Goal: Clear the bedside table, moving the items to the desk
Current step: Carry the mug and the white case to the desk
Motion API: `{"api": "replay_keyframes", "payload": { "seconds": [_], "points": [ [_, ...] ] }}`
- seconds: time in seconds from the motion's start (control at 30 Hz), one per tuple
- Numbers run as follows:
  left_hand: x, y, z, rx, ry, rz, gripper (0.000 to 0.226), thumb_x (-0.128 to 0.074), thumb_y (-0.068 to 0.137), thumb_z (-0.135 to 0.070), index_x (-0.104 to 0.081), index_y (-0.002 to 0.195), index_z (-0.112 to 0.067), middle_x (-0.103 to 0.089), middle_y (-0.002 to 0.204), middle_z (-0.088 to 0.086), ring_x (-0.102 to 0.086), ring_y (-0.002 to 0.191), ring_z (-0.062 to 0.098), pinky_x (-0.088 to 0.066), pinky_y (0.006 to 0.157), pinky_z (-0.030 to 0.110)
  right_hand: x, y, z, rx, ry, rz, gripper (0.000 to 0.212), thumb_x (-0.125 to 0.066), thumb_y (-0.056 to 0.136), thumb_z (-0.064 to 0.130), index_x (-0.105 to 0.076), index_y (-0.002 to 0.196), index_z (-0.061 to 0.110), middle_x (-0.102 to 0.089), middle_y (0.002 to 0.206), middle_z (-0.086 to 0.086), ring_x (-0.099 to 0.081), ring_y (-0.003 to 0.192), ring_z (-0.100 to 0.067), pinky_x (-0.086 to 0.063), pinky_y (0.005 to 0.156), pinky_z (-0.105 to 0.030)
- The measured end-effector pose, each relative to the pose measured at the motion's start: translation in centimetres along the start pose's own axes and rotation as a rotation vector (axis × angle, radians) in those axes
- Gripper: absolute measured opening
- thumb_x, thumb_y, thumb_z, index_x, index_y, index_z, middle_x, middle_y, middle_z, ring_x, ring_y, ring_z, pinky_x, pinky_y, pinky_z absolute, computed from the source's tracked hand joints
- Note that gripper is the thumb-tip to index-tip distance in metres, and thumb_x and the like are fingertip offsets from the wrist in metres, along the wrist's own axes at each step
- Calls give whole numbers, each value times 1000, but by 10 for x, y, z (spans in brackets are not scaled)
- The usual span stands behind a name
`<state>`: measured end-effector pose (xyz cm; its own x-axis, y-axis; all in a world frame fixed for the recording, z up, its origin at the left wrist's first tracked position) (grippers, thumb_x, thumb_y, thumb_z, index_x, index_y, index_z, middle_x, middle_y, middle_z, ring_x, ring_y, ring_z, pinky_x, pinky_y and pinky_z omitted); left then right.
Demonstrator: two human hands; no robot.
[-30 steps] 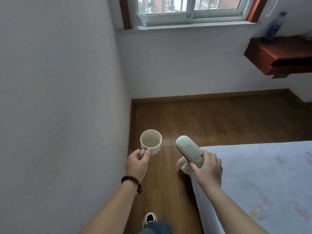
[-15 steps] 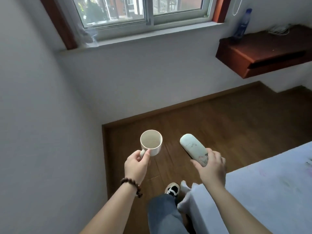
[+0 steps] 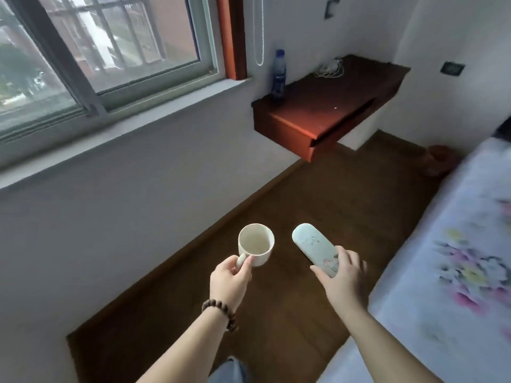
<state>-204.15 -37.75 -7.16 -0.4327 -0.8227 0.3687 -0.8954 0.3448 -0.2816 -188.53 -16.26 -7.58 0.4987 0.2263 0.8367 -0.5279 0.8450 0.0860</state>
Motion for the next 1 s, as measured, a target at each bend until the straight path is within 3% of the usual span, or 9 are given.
{"api": "replay_keyframes", "payload": {
  "seconds": [0.2, 0.5, 0.7, 0.83, 1.0],
  "points": [
    [-87, 90, -60, -66, 55, 160, 32, -60, 88, -43, -65, 75, -14, -70, 65, 1, -68, 67, 16, -55, 69, 34, 26, 76, -31, -178, -34, -107, 68, -77, 70, 45, -49, 125, 16, -51, 123, -3, -45, 106, -24, -50, 82, -34],
    [-221, 246, -160, -173, 120, 334, 33, -58, 90, -43, -66, 78, -12, -71, 67, -1, -68, 70, 13, -54, 70, 33, 25, 244, -68, -374, -91, -180, 68, -74, 73, 46, -48, 127, 14, -51, 124, -5, -45, 106, -27, -43, 81, -34],
    [-292, 346, -249, -228, 146, 387, 38, -55, 91, -44, -65, 80, -9, -71, 69, -1, -66, 70, 12, -44, 60, 20, 33, 367, -81, -412, -148, -239, 70, -72, 72, 50, -49, 127, 13, -52, 123, -7, -46, 103, -27, -46, 75, -36],
    [-332, 396, -296, -246, 150, 371, 41, -55, 91, -45, -65, 79, -7, -71, 67, -1, -67, 70, 11, -47, 62, 23, 39, 429, -92, -428, -164, -260, 70, -75, 70, 47, -51, 124, 11, -54, 119, -9, -48, 100, -29, -44, 72, -35],
    [-387, 455, -332, -221, 141, 359, 38, -56, 90, -46, -64, 78, -11, -72, 66, -2, -69, 70, 12, -55, 73, 37, 44, 518, -114, -404, -180, -268, 71, -77, 68, 47, -54, 123, 9, -57, 116, -12, -51, 97, -30, -40, 67, -30]
  ]
}}
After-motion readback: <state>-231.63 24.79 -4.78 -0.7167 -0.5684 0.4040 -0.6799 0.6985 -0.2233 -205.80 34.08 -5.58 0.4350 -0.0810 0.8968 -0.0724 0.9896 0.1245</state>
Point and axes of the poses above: each hand's wrist, its own y-axis towards the middle knuckle, its own x-axis out of the back of the hand, z = x × y, the point moved 6 cm from there along y, towards the middle knuckle
